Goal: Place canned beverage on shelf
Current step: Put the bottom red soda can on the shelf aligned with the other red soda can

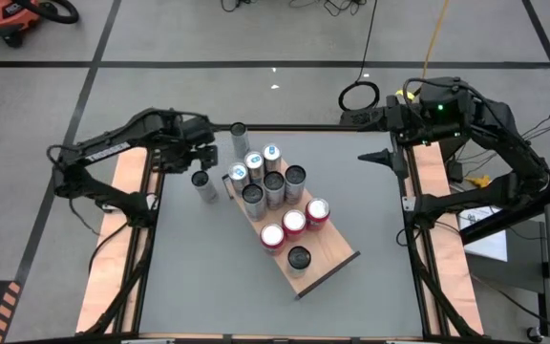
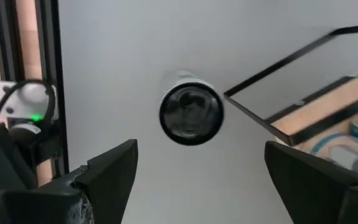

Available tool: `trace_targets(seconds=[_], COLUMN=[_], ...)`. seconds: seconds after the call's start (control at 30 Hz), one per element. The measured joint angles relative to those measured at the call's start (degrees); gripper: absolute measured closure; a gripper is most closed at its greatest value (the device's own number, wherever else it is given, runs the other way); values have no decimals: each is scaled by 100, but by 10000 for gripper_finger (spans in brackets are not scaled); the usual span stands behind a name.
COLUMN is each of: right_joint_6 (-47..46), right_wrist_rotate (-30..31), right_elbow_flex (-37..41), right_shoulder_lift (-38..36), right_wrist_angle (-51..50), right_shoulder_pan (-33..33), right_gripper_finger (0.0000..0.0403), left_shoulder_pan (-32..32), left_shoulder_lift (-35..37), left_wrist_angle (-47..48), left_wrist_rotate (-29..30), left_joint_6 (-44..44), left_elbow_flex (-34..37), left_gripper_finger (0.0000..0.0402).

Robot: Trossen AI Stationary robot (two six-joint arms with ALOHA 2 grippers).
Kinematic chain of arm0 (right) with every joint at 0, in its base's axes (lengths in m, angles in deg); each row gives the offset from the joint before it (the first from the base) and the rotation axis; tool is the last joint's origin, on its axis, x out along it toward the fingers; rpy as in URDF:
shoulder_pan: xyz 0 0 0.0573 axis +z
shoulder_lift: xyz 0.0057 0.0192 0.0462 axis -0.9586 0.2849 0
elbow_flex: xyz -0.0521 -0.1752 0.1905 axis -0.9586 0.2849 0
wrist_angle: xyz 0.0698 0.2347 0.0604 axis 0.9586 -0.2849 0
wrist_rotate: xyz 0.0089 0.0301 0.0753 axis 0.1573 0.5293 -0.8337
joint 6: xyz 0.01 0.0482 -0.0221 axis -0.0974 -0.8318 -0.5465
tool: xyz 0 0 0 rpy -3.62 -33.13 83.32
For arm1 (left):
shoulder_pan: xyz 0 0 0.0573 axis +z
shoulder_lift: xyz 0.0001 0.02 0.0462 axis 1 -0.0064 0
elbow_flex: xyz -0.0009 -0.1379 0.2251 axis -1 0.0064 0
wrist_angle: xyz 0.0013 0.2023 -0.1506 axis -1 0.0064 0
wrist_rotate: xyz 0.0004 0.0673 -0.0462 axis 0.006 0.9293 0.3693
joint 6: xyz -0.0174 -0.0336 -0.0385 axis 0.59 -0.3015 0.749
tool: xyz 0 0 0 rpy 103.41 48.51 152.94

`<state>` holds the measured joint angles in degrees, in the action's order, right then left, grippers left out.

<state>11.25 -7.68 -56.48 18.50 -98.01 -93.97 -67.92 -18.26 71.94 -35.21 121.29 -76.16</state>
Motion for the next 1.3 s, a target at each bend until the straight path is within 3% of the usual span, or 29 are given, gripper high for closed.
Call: trace_targets(seconds=[0.23, 0.57, 1.0, 1.3], right_joint_6=[72, 10, -123, -267], right_wrist_rotate=[-329, -687, -682, -674], right_elbow_flex=[0, 0, 0, 0], right_shoulder_lift=[230, 503, 500, 500], right_wrist_angle=[6, 2, 2, 37], right_shoulder_pan=[-57, -54, -52, -52], right_gripper_finger=[90, 90, 90, 90], left_shoulder_pan=[-9, -11, -9, -10], left_shoulder_lift=[161, -4, -10, -7], left_wrist_angle=[-340, -836, -1608, -1605], left_wrist_rotate=[61, 203, 129, 96], left_joint_6=[-114, -218, -84, 67], left_elbow_flex=[432, 969, 1829, 1924], left_gripper_finger=[54, 3, 4, 21])
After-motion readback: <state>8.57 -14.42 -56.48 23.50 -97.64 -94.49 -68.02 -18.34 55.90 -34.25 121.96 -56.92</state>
